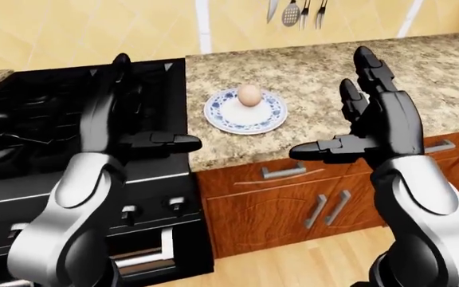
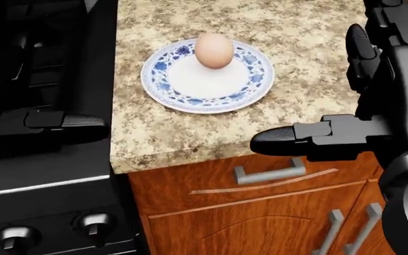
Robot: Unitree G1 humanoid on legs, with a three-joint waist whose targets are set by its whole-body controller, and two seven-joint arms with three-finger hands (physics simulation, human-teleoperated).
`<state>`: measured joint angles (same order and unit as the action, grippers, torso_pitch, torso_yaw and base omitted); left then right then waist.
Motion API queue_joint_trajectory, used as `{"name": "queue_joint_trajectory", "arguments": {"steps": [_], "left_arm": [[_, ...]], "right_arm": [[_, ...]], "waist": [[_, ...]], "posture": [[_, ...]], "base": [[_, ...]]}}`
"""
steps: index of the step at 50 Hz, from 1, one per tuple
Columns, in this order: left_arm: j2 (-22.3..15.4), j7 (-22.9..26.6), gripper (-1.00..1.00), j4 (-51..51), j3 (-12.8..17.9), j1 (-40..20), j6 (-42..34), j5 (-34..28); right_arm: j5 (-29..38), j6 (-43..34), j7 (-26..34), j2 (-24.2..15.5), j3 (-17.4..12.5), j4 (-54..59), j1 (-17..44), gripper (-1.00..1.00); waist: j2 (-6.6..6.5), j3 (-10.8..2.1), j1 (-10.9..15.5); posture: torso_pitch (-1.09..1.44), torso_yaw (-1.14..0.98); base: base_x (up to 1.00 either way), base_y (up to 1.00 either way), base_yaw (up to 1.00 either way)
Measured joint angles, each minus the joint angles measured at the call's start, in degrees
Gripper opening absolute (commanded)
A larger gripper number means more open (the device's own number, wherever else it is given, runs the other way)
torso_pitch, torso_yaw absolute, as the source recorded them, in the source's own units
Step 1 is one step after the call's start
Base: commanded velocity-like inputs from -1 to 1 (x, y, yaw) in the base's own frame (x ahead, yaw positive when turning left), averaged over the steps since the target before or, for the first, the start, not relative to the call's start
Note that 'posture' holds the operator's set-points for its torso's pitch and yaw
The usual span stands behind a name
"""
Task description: Pick the egg from the plate and place it in the pan.
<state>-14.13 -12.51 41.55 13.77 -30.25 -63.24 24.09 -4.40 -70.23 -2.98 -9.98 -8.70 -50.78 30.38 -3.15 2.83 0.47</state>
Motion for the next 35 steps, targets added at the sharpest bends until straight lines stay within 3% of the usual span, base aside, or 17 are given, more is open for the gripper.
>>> {"name": "queue_joint_trajectory", "arguments": {"steps": [2, 4, 8, 11, 12, 14, 17, 21, 24, 26, 30, 35], "left_arm": [[0.0, -0.3, 1.0, -0.5, 0.4, 0.4, -0.6, -0.3], [-0.1, -0.4, 1.0, -0.5, 0.4, 0.1, -0.9, -0.4], [-0.2, -0.3, 1.0, 0.7, 0.2, -0.2, -0.3, -0.2], [0.0, -0.1, 1.0, 0.4, 0.0, -0.3, 0.1, -0.3], [0.4, 0.0, 1.0, 0.1, -0.4, -0.1, 0.1, -0.2], [0.6, 0.4, 1.0, -0.5, -1.4, 0.4, -0.2, 0.1], [0.5, 0.7, 1.0, -0.9, -1.4, 0.5, -0.2, 0.2], [0.3, 0.4, 1.0, 0.2, -0.6, -0.3, 0.0, -0.2], [0.2, 0.4, 1.0, 0.4, -0.5, -0.5, 0.3, -0.2], [0.0, 0.3, 1.0, -0.2, -0.1, 0.1, 0.2, -0.4], [0.1, -0.1, 1.0, -0.8, 0.2, 0.2, -0.9, -0.8], [0.1, 0.4, 1.0, -0.1, -0.5, -0.2, 0.7, -1.0]], "right_arm": [[-0.4, -0.5, 0.3, 0.0, 0.5, 0.8, -0.2, 1.0], [-0.5, -0.6, 0.4, -0.1, 0.2, 0.9, -0.2, 1.0], [-0.2, -0.1, 0.2, -0.3, -0.3, -0.3, 0.4, 1.0], [-0.2, -0.2, 0.2, -0.6, -0.4, -0.6, 0.8, 1.0], [-0.2, -0.2, 0.1, -0.8, -0.8, -0.5, 0.6, 1.0], [0.2, -0.3, -0.1, -0.7, -1.3, 0.3, -0.4, 1.0], [0.5, -0.4, -0.3, -0.7, -1.3, 0.9, -0.3, 1.0], [0.2, 0.5, -0.1, -0.6, -0.8, 0.4, -0.1, 1.0], [0.2, 0.4, -0.1, -0.6, -0.8, 0.3, 0.3, 1.0], [0.0, -0.2, 0.0, -0.2, 0.1, 0.3, 0.0, 1.0], [-0.4, -0.5, 0.4, -0.2, 0.3, 0.8, -0.1, 1.0], [0.3, 0.6, 0.4, -1.2, 0.5, 0.5, 0.1, 1.0]], "waist": [[-0.36, -0.36, 0.2], [0.21, -0.95, 0.2], [2.99, -0.86, 0.5], [5.94, -1.26, 0.4], [5.33, -0.93, 0.0], [5.34, -0.42, -0.4], [4.33, -0.41, -0.4], [1.88, -0.11, -0.4], [-0.96, -0.6, -0.7], [0.18, -0.28, -0.1], [0.53, -0.86, 0.1], [4.06, -0.79, 0.7]], "posture": [[0.0, 0.0], [0.0, 0.0], [0.0, 0.0], [0.0, 0.0], [0.0, 0.0], [0.0, 0.0], [0.0, 0.0], [0.0, 0.0], [0.0, 0.0], [0.0, 0.0], [0.0, 0.0], [0.0, 0.0]], "base": [[0.14, -0.1, 0.0], [0.13, -0.1, 0.0], [0.13, -0.1, 0.0], [0.13, -0.1, 0.0], [0.14, -0.1, 0.0], [0.13, -0.1, 0.0], [0.13, -0.1, 0.0], [0.13, -0.1, 0.0], [0.14, -0.09, 0.0], [0.13, -0.09, 0.0], [0.13, -0.09, 0.0], [0.08, -0.03, 0.0]]}}
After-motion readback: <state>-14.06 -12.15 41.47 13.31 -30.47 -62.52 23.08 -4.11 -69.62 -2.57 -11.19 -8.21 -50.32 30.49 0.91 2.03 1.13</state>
